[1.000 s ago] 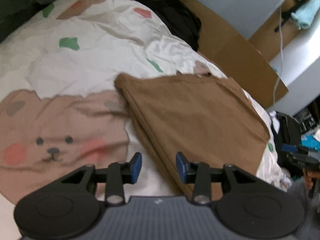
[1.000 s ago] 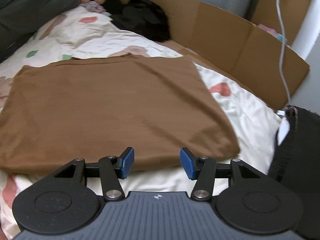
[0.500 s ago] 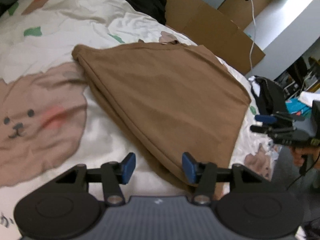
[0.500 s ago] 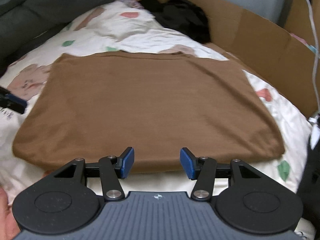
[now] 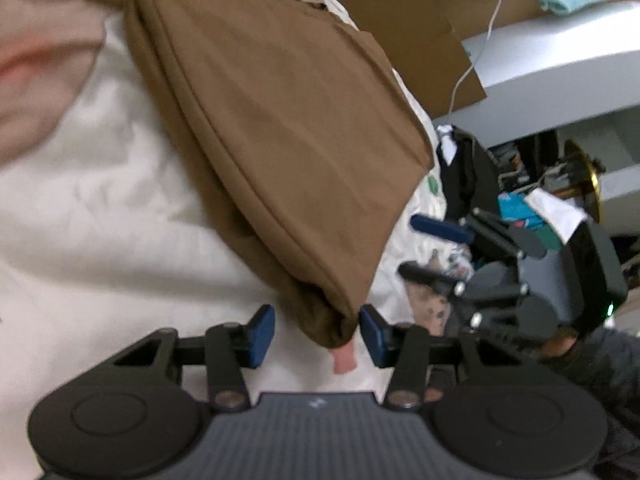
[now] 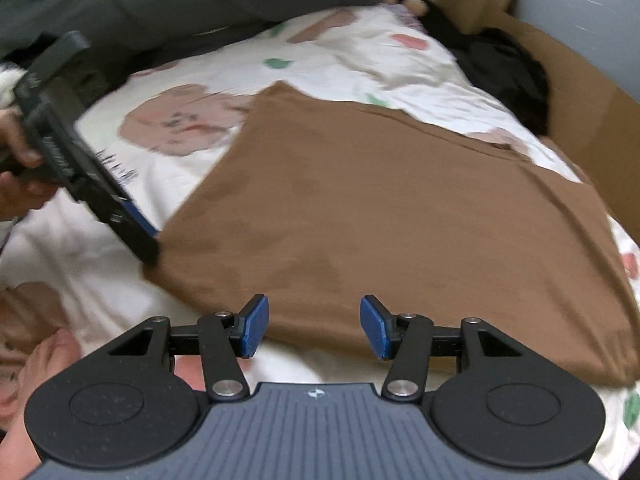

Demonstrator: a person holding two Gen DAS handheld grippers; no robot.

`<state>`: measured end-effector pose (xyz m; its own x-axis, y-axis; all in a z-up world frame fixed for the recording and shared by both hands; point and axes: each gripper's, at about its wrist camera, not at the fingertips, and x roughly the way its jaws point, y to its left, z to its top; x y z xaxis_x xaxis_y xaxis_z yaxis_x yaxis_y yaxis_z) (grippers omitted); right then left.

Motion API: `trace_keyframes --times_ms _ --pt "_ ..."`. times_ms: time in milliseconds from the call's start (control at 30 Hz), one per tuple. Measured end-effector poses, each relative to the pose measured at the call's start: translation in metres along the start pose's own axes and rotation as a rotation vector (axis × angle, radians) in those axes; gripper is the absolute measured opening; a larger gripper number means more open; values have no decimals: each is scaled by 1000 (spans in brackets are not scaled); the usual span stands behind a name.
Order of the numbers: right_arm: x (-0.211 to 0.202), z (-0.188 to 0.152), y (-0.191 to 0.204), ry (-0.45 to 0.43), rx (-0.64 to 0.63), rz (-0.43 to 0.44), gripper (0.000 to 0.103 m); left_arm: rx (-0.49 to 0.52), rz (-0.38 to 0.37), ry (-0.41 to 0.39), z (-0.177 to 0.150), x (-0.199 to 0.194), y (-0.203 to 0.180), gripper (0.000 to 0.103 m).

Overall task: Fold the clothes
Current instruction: 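Bring the left tool toward the right tool and close the right tool on the shirt edge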

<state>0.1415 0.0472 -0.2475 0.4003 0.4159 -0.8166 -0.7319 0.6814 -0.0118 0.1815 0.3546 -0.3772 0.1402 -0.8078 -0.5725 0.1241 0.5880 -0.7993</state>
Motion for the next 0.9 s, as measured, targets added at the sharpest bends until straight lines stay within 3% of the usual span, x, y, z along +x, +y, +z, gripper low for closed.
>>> trace_keyframes --times_ms 67,133,200,300,567,900 --pt "3 1 10 3 -40 25 56 -63 -13 -7 -1 6 7 45" --pt "4 1 17 2 -59 39 56 -75 -26 -10 -3 7 9 26" --pt "6 2 24 1 -90 45 56 -94 -49 -19 -4 6 11 17" --pt "8 4 34 -6 -141 43 56 -92 -61 -23 -1 -1 9 10" --pt "12 13 59 -40 -262 46 56 -139 -138 -71 7 -12 -5 9" --pt "17 23 63 -96 -252 -39 56 -162 -191 -83 10 -15 -18 9"
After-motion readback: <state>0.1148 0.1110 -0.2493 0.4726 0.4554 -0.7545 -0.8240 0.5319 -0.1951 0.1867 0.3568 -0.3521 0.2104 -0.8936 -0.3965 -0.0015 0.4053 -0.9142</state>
